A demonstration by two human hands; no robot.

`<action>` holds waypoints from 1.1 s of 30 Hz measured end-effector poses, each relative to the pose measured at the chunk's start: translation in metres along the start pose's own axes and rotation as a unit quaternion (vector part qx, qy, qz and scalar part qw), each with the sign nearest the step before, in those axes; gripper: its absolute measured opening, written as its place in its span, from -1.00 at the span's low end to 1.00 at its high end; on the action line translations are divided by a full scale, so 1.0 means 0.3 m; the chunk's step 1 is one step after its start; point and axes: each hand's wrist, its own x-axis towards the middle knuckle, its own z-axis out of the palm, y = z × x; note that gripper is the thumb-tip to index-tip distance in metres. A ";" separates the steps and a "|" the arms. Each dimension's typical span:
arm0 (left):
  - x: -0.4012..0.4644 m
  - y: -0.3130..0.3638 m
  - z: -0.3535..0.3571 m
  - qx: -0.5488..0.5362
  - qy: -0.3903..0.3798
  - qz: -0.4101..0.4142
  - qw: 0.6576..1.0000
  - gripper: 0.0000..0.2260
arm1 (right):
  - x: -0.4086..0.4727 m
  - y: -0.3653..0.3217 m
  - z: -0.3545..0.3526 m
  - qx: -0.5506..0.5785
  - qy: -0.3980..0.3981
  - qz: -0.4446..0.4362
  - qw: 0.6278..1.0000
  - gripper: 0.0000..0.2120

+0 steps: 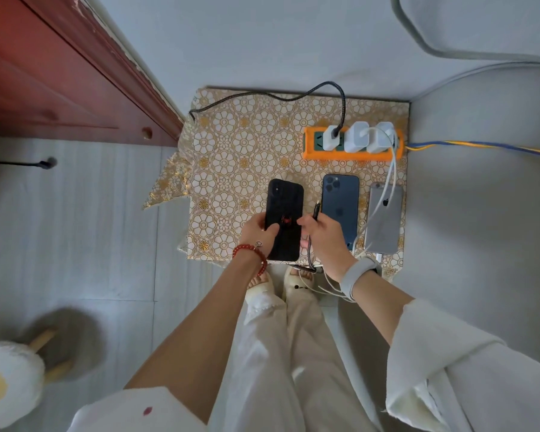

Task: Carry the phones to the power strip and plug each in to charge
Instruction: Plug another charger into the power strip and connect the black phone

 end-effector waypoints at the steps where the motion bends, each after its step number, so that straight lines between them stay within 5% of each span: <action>1: -0.003 -0.003 -0.019 -0.003 0.005 -0.004 1.000 -0.76 | -0.013 0.001 -0.001 0.012 -0.002 -0.001 1.000 -0.82; 7: -0.042 0.024 -0.123 -0.225 0.026 -0.079 0.971 -0.86 | -0.133 0.007 0.013 -0.087 -0.076 -0.065 0.991 -0.73; 13: -0.058 0.083 -0.173 -0.302 0.040 -0.062 0.950 -0.85 | -0.201 -0.033 0.058 -0.065 -0.095 -0.069 0.991 -0.77; 33: -0.076 0.116 -0.143 -0.339 0.045 -0.050 0.938 -0.87 | -0.202 -0.039 0.063 -0.067 -0.073 -0.076 0.992 -0.78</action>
